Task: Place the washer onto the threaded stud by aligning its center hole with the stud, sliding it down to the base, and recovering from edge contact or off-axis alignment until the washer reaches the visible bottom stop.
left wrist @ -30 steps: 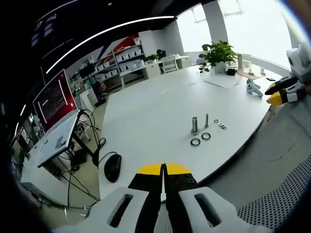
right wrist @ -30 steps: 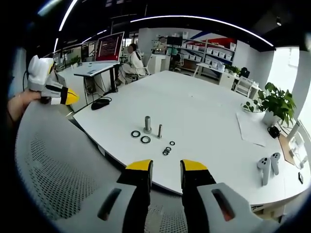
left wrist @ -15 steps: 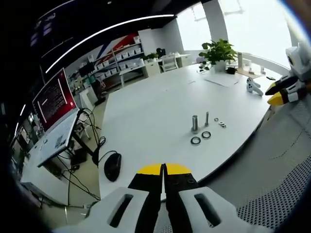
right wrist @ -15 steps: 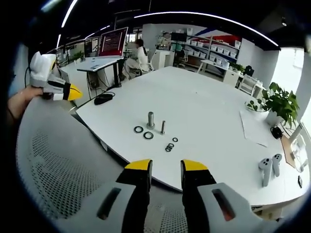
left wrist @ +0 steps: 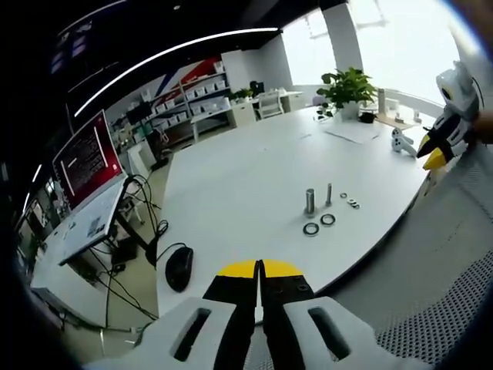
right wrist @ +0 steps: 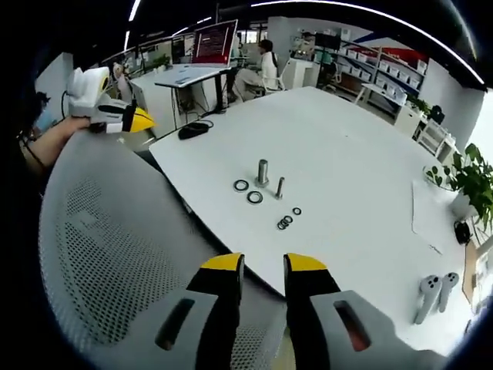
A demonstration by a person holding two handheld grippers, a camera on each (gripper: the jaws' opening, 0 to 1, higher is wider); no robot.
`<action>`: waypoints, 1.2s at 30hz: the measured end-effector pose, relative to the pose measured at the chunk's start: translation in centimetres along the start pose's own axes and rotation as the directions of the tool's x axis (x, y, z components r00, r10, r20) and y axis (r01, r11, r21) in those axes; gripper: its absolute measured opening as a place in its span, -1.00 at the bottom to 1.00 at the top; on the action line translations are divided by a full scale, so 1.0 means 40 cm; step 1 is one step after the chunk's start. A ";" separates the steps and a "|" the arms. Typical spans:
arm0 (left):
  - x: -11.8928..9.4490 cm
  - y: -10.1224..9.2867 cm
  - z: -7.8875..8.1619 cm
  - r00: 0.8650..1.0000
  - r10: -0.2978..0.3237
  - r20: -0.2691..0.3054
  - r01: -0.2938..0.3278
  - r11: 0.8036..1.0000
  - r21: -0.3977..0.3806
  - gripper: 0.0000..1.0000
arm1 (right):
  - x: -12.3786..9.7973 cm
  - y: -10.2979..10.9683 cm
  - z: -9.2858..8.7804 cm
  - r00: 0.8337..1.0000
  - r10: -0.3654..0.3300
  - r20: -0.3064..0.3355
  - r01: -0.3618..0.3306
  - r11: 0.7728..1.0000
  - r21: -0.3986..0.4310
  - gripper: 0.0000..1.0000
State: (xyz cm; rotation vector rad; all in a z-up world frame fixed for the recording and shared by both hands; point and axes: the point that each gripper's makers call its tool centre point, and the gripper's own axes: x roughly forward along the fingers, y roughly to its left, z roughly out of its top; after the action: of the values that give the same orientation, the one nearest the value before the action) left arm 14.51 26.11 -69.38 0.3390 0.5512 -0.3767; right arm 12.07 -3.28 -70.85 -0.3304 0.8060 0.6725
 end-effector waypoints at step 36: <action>-0.003 -0.001 0.003 1.000 0.001 0.016 -0.001 1.000 -0.001 -1.00 | 0.338 -0.097 -0.055 0.937 0.155 -0.313 -0.189 0.979 -0.082 -0.52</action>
State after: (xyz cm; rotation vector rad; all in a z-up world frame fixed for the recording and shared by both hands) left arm 14.47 26.06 -69.21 0.3349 0.5361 -0.3783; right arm 20.23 -1.57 -82.39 -0.4762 1.1052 0.8451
